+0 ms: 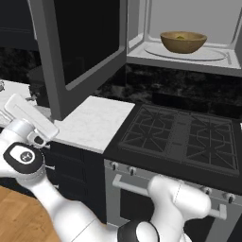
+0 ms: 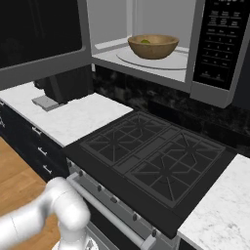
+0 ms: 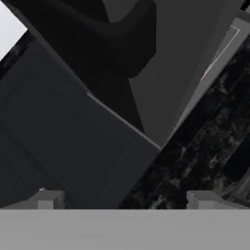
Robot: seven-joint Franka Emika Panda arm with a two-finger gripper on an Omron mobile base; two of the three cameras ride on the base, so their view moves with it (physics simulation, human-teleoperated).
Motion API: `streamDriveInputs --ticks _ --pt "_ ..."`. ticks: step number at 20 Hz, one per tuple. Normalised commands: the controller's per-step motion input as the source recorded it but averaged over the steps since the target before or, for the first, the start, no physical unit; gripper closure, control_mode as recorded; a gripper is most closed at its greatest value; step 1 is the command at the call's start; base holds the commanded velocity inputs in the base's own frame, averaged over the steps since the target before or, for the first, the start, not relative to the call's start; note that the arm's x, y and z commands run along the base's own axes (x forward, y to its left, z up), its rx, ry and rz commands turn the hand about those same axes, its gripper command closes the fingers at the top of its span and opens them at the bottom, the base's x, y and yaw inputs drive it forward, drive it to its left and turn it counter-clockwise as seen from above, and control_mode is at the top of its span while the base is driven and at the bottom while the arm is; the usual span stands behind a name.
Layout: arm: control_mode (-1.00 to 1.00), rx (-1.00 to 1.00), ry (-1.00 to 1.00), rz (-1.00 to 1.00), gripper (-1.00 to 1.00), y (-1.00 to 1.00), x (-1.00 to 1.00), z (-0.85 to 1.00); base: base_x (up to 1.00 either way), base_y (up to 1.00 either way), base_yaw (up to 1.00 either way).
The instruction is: Pick the lime from the sink and place it in the bowl. Then pick the bowl and place it in the microwave. Then close the microwave door and press the start button.
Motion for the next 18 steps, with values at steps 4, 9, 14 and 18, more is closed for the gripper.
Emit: streamDriveInputs --ticks 4,9,14,18 --pt "-1.00 0.05 -0.17 -0.24 -1.00 -0.16 0.39 0.03 0.00 0.00 0.00" --pt "-1.00 0.22 -0.13 -0.08 -1.00 -0.73 -0.09 0.42 0.00 0.00 0.00" --pt "-1.00 0.29 -0.21 0.00 -1.00 -1.00 -0.27 0.57 0.00 0.00 0.00" --pt "-1.00 0.31 -0.29 0.07 -1.00 -1.00 -0.75 0.29 0.00 0.00 0.00"
